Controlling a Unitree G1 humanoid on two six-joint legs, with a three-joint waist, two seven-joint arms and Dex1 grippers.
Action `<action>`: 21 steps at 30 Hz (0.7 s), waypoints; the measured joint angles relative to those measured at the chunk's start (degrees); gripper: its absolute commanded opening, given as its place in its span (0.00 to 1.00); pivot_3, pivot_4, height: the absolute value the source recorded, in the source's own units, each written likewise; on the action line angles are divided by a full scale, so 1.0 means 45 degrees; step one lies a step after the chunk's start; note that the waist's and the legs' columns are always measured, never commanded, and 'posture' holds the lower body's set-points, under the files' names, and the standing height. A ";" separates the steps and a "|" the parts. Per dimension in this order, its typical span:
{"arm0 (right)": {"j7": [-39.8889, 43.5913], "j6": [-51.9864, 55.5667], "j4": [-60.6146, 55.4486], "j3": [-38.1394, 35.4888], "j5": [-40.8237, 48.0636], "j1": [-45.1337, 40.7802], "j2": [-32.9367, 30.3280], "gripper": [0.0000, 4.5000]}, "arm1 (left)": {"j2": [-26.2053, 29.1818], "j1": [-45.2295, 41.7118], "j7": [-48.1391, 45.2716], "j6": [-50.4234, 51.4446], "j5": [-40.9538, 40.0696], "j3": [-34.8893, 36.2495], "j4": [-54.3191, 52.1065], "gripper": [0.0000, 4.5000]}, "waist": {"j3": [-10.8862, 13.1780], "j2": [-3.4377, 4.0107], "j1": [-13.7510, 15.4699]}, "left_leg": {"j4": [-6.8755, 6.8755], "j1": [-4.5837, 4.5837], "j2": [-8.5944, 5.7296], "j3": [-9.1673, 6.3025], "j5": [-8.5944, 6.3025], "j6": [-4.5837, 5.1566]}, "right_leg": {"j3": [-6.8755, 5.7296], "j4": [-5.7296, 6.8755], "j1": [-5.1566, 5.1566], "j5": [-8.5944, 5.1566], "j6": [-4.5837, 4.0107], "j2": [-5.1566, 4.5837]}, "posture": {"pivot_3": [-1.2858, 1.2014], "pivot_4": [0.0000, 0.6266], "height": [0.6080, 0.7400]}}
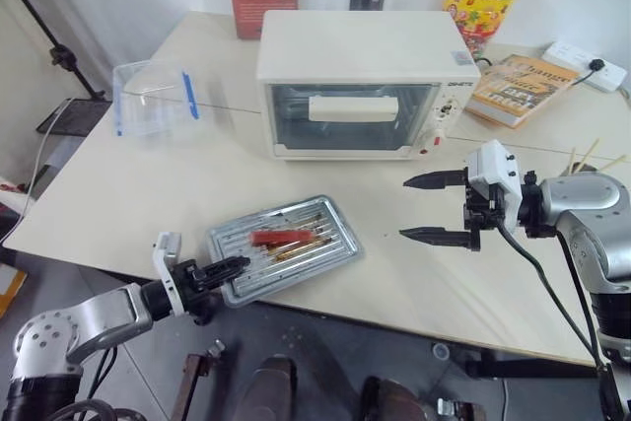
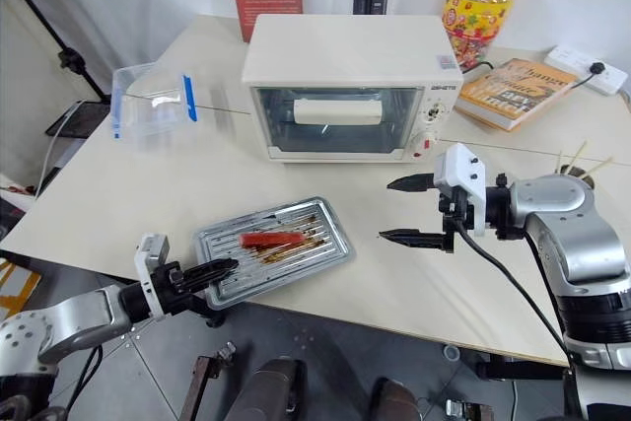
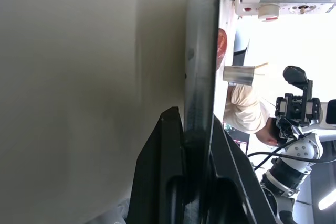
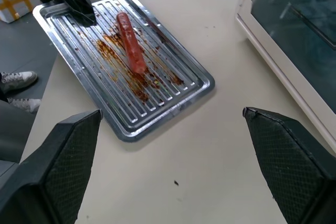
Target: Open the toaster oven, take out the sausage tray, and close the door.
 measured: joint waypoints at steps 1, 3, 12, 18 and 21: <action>0.0108 -0.0029 0.0119 0.0103 -0.0004 -0.0127 0.0001 1.00 | -0.0033 0.0296 0.0012 -0.0101 -0.0010 0.0206 -0.0300 0.00 | 0.0001 -0.0001 -0.0115 | -0.0017 0.0000 0.0000 0.0006 0.0000 0.0000 | 0.0001 -0.0005 0.0001 0.0001 0.0002 0.0002 | 0.52 0.24 1.00; 0.0471 -0.0200 0.0644 0.0390 -0.0044 -0.0403 0.0021 1.00 | -0.0225 0.0970 0.0032 -0.0442 -0.0012 0.0691 -0.1010 0.00 | 0.0005 -0.0009 -0.0320 | -0.0048 0.0005 0.0007 0.0017 0.0003 0.0000 | -0.0001 -0.0032 0.0000 0.0003 0.0010 0.0007 | 0.52 0.24 1.00; 0.1414 -0.0907 0.2352 0.1324 -0.0492 -0.1677 0.0300 1.00 | -0.0838 0.3233 0.0028 -0.2315 -0.0137 0.2259 -0.4197 0.00 | 0.0008 -0.0016 -0.1357 | -0.0175 0.0069 0.0037 0.0113 0.0000 -0.0012 | 0.0004 -0.0122 -0.0002 0.0013 0.0033 0.0013 | 0.52 0.24 1.00; 0.1787 -0.1307 0.2962 0.1566 -0.0708 -0.2119 0.0471 1.00 | -0.0911 0.4920 -0.0078 -0.3280 -0.0139 0.2361 -0.5838 0.00 | 0.0010 -0.0018 -0.1492 | -0.0159 0.0067 0.0039 0.0123 -0.0002 -0.0010 | 0.0014 -0.0144 0.0000 0.0013 0.0033 0.0013 | 0.52 0.24 1.00; 0.1969 -0.1430 0.3109 0.1723 -0.0771 -0.2208 0.0578 1.00 | -0.0875 0.5614 -0.0240 -0.3765 -0.0158 0.2515 -0.6479 0.00 | 0.0010 -0.0018 -0.1504 | -0.0161 0.0070 0.0041 0.0130 -0.0004 -0.0011 | 0.0021 -0.0144 -0.0001 0.0012 0.0031 0.0014 | 0.52 0.24 1.00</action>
